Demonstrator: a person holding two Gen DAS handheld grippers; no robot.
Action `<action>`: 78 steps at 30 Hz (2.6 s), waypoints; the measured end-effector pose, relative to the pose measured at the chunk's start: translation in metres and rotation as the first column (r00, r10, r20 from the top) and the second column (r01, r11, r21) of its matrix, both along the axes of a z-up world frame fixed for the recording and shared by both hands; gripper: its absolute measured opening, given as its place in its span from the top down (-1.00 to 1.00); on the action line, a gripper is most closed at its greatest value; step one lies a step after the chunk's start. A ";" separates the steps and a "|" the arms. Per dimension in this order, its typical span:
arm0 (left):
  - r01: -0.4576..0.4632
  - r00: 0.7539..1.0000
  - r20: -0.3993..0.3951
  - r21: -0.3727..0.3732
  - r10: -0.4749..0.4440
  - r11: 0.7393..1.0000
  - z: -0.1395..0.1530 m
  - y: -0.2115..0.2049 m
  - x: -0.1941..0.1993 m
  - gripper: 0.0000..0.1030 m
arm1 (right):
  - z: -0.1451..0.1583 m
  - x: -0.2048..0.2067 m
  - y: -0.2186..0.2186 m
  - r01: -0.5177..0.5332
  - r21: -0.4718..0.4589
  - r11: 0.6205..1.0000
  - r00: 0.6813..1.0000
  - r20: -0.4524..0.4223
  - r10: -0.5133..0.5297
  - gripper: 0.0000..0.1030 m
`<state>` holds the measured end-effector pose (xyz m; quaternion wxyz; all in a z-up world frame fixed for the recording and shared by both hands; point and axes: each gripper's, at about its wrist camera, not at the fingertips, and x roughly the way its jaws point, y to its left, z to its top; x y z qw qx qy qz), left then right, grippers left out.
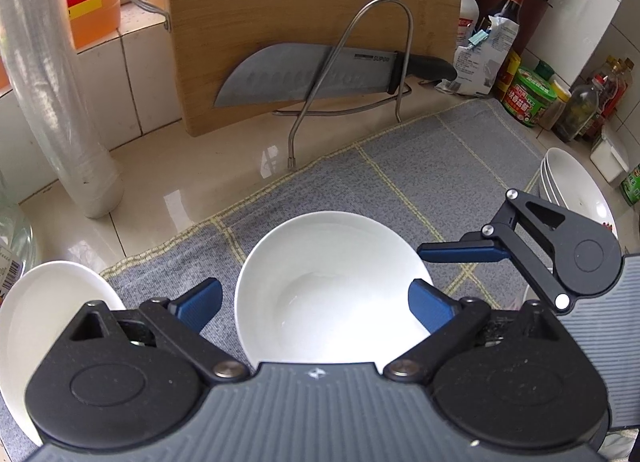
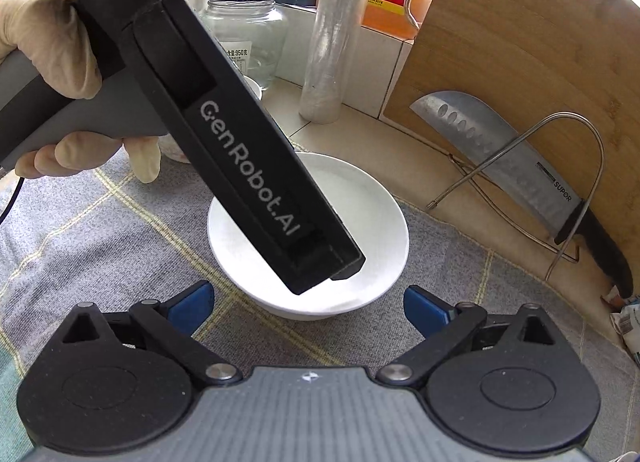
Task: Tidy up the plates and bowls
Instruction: 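Close the left tool on the rim of the plain white bowl, then lift the white bowl with the left tool and carry it over the pink-flowered bowl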
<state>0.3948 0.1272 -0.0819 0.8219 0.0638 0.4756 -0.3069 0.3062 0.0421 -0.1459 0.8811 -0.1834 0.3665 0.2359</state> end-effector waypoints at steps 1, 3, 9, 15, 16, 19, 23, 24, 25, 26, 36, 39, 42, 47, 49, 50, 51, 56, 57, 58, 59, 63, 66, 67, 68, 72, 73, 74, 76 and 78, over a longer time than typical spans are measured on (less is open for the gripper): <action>-0.002 1.000 -0.004 -0.002 0.002 1.000 0.000 0.001 0.000 -0.84 | 0.000 0.001 0.001 -0.001 0.000 1.000 1.000 -0.004 0.001 -0.96; 0.000 1.000 -0.011 -0.007 -0.001 1.000 0.000 0.001 0.000 -0.76 | 0.000 0.002 0.002 -0.008 0.004 1.000 1.000 -0.004 0.008 -0.95; 0.019 1.000 -0.015 -0.010 -0.020 1.000 0.002 -0.001 0.002 -0.68 | -0.003 0.009 0.003 -0.010 0.009 1.000 1.000 -0.012 0.010 -0.81; 0.033 0.999 -0.021 0.000 -0.033 0.999 0.002 -0.002 0.004 -0.64 | -0.003 0.013 0.002 0.001 0.023 1.000 1.000 -0.013 -0.001 -0.73; 0.032 0.999 -0.024 0.000 -0.032 0.999 0.002 -0.001 0.005 -0.61 | -0.003 0.013 0.002 0.004 0.023 1.000 1.000 -0.013 -0.003 -0.72; 0.031 0.999 -0.037 -0.007 -0.031 0.999 0.002 0.000 0.007 -0.60 | -0.003 0.015 0.002 0.008 0.025 1.000 1.000 -0.013 -0.008 -0.70; 0.038 0.998 -0.044 -0.005 -0.038 0.999 0.001 -0.001 0.008 -0.60 | -0.004 0.013 0.002 0.013 0.027 1.000 1.000 -0.011 -0.013 -0.70; 0.040 0.998 -0.043 -0.003 -0.040 0.999 0.001 -0.001 0.008 -0.60 | -0.003 0.012 0.002 0.014 0.026 1.000 1.000 -0.011 -0.014 -0.70; 0.040 0.998 -0.043 -0.005 -0.040 0.999 0.002 -0.001 0.008 -0.60 | -0.003 0.012 0.002 0.015 0.027 1.000 1.000 -0.011 -0.015 -0.70; 0.040 0.998 -0.045 -0.007 -0.040 0.999 0.002 -0.001 0.008 -0.60 | -0.003 0.012 0.002 0.016 0.028 0.999 1.000 -0.012 -0.016 -0.70; 0.045 0.997 -0.056 -0.032 -0.047 0.998 0.006 0.002 0.007 -0.60 | -0.002 0.007 0.001 0.025 0.033 0.999 1.000 -0.015 -0.025 -0.69; 0.047 0.997 -0.053 -0.031 -0.048 0.998 0.009 0.002 0.005 -0.60 | 0.000 0.005 0.000 0.020 0.031 0.999 1.000 -0.011 -0.020 -0.69; 0.045 0.998 -0.046 -0.034 -0.047 0.998 0.013 0.003 0.002 -0.60 | 0.005 0.001 0.000 0.016 0.030 0.999 1.000 -0.001 -0.016 -0.69; 0.049 0.998 -0.025 -0.046 -0.050 0.998 0.024 0.003 -0.006 -0.60 | 0.015 -0.007 -0.004 0.013 0.038 0.999 1.000 0.016 -0.014 -0.69; 0.051 0.999 -0.017 -0.052 -0.052 0.997 0.029 0.002 -0.011 -0.60 | 0.019 -0.011 -0.006 0.016 0.046 0.999 1.000 0.016 -0.016 -0.69; 0.054 0.998 -0.013 -0.053 -0.055 0.997 0.031 0.001 -0.013 -0.60 | 0.020 -0.013 -0.007 0.017 0.048 0.999 1.000 0.016 -0.018 -0.69; 0.057 0.998 -0.010 -0.054 -0.057 0.997 0.033 0.001 -0.015 -0.60 | 0.022 -0.016 -0.009 0.017 0.048 0.999 1.000 0.020 -0.018 -0.69; 0.073 0.997 -0.005 -0.060 -0.073 0.996 0.041 -0.005 -0.026 -0.60 | 0.030 -0.030 -0.014 0.019 0.034 0.999 0.999 0.035 -0.020 -0.69; 0.078 0.997 -0.002 -0.062 -0.078 0.995 0.043 -0.007 -0.029 -0.60 | 0.032 -0.032 -0.014 0.021 0.033 0.999 0.999 0.036 -0.023 -0.69; 0.082 0.997 0.001 -0.062 -0.082 0.995 0.045 -0.008 -0.031 -0.60 | 0.034 -0.035 -0.016 0.024 0.035 0.999 0.999 0.037 -0.026 -0.69; 0.086 0.996 0.003 -0.062 -0.086 0.994 0.046 -0.010 -0.033 -0.60 | 0.036 -0.038 -0.018 0.028 0.037 0.999 0.999 0.035 -0.030 -0.69; 0.108 0.994 0.014 -0.062 -0.107 0.992 0.055 -0.019 -0.043 -0.60 | 0.044 -0.051 -0.026 0.046 0.041 0.998 0.998 0.045 -0.048 -0.69; 0.130 0.991 0.029 -0.061 -0.128 0.990 0.063 -0.028 -0.052 -0.60 | 0.049 -0.062 -0.033 0.066 0.040 0.997 0.996 0.059 -0.068 -0.69; 0.137 0.990 0.033 -0.061 -0.135 0.989 0.065 -0.031 -0.055 -0.60 | 0.051 -0.066 -0.035 0.073 0.040 0.997 0.995 0.062 -0.075 -0.69; 0.145 0.989 0.036 -0.061 -0.143 0.988 0.067 -0.034 -0.057 -0.60 | 0.052 -0.069 -0.037 0.079 0.039 0.996 0.995 0.064 -0.081 -0.69; 0.186 0.982 0.048 -0.061 -0.183 0.981 0.073 -0.048 -0.066 -0.60 | 0.058 -0.082 -0.048 0.116 0.042 0.992 0.991 0.068 -0.119 -0.69; 0.196 0.980 0.049 -0.063 -0.193 0.979 0.074 -0.052 -0.068 -0.60 | 0.058 -0.085 -0.051 0.125 0.043 0.991 0.989 0.069 -0.128 -0.69; 0.204 0.978 0.048 -0.065 -0.202 0.977 0.074 -0.056 -0.069 -0.60 | 0.059 -0.088 -0.053 0.137 0.042 0.990 0.988 0.069 -0.140 -0.69; 0.226 0.974 0.047 -0.066 -0.223 0.972 0.074 -0.064 -0.072 -0.61 | 0.059 -0.094 -0.059 0.158 0.041 0.987 0.985 0.068 -0.160 -0.69; 0.244 0.969 0.047 -0.070 -0.241 0.967 0.073 -0.072 -0.074 -0.61 | 0.060 -0.099 -0.064 0.182 0.040 0.983 0.981 0.068 -0.184 -0.69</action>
